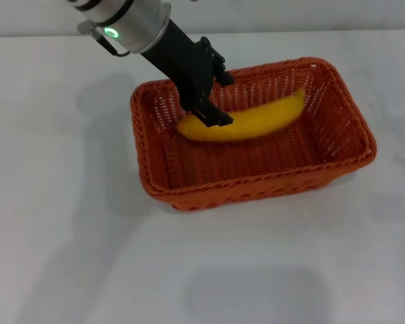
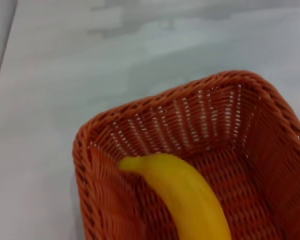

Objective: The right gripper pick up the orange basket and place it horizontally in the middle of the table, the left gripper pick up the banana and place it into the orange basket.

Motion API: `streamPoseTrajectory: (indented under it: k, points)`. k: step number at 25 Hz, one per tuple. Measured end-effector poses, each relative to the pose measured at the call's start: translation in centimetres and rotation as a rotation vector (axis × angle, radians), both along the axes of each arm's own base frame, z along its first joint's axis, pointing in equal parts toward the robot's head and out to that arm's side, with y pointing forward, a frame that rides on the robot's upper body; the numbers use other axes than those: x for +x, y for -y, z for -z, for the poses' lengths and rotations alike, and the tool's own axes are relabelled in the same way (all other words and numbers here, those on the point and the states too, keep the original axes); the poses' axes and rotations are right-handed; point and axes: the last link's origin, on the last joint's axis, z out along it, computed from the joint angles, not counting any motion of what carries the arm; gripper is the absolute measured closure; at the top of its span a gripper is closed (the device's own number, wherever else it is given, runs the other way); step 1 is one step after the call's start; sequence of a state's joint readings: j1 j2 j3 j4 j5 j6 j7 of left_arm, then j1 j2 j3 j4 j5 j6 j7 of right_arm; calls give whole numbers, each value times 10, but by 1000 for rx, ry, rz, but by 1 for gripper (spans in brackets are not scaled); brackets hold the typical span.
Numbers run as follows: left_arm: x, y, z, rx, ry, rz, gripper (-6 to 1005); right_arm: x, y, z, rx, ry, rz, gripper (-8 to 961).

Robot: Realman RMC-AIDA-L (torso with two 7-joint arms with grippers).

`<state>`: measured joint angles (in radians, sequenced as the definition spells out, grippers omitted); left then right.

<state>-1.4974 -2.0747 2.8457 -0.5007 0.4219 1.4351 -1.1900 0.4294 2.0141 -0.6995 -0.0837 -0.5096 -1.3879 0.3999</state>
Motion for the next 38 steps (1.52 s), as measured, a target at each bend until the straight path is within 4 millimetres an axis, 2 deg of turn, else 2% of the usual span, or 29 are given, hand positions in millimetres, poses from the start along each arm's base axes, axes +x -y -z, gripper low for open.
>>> streamPoseTrajectory:
  k: [3,6,8,11,15,18,23,25,29,33,38]
  points:
    - [0,-1,-2,13,17,-10,357,0,0,0,-1,-1,2,232]
    - [0,-5,-7,53,65,-28,214,0,0,0,-1,-1,2,232]
    - [0,-13,-19,130,150,-58,118,0,0,0,-1,-1,3,232]
    - [-2,-22,-35,235,295,-99,118,1,0,1,-3,-2,6,232]
    - [-27,-30,-72,449,632,-203,118,3,2,1,-3,-3,11,232]
    - [-71,-21,-95,601,887,-317,118,4,3,0,-3,1,19,233]
    - [-160,22,-120,847,1311,-532,118,6,5,-1,0,10,27,233]
    - [-201,50,-125,965,1438,-620,118,8,6,-1,1,12,30,233]
    - [-263,106,-134,1225,1603,-746,118,8,7,-1,0,10,33,232]
    - [-294,150,-131,1483,1624,-748,118,9,8,1,-6,10,38,233]
    - [-305,167,-114,1659,1448,-688,118,8,9,5,-11,58,50,233]
